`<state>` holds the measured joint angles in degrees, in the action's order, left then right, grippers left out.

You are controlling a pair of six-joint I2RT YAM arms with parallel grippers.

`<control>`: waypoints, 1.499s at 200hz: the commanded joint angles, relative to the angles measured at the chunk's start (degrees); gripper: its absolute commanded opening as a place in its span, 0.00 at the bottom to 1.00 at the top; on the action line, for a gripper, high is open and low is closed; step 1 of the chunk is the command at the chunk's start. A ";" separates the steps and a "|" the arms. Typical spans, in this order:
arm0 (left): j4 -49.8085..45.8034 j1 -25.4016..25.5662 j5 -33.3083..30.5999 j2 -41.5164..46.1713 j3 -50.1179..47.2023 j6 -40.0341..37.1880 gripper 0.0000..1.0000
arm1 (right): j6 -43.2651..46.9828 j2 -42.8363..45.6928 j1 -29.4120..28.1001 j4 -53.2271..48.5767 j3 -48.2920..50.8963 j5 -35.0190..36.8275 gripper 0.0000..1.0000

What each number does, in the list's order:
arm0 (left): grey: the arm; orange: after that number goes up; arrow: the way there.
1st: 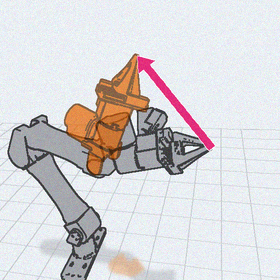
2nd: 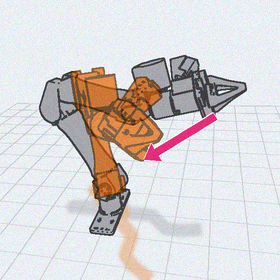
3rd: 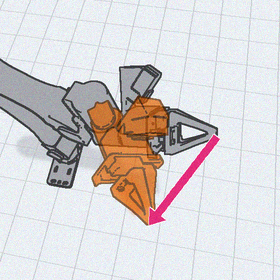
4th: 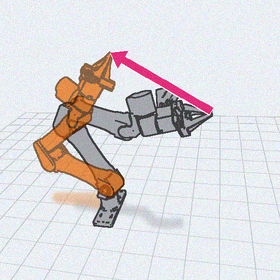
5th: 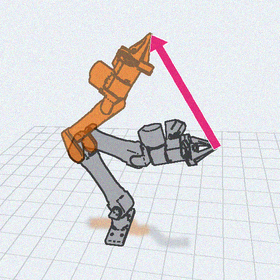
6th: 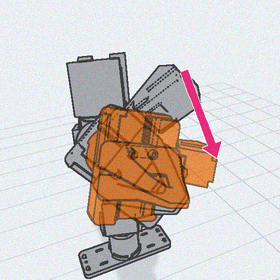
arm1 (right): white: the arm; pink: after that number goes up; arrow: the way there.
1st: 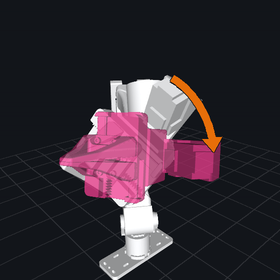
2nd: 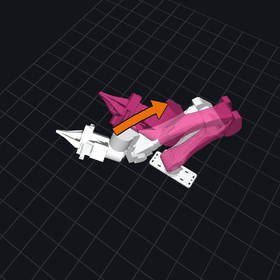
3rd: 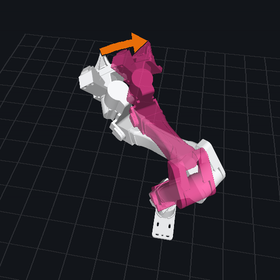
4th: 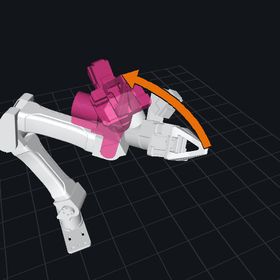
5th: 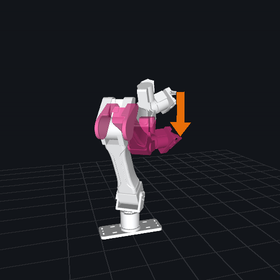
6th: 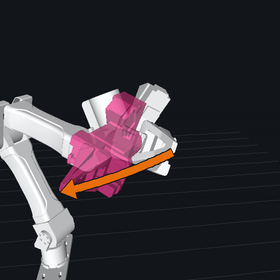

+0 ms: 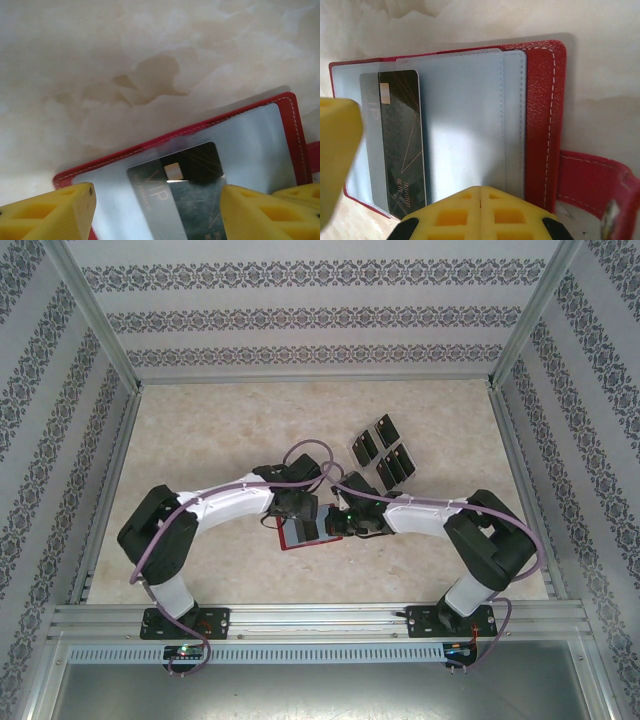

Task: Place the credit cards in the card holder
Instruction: Insert the credit card into the card slot.

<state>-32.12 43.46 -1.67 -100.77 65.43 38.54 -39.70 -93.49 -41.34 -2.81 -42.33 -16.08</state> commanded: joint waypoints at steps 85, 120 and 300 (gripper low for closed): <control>2.84 2.06 0.71 -4.53 1.54 2.75 0.67 | -0.82 -1.06 0.50 1.00 2.24 0.70 0.00; 2.76 2.24 0.69 -4.39 1.22 2.73 0.67 | -1.00 -1.10 0.52 0.93 2.25 0.62 0.00; -9.32 2.78 -5.85 -3.85 1.84 0.55 0.66 | -1.25 -1.43 0.56 -0.27 1.98 0.96 0.00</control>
<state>-35.92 45.39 -4.58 -105.41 67.79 40.49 -40.58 -93.49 -40.97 -0.56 -41.28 -16.82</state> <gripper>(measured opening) 0.662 0.067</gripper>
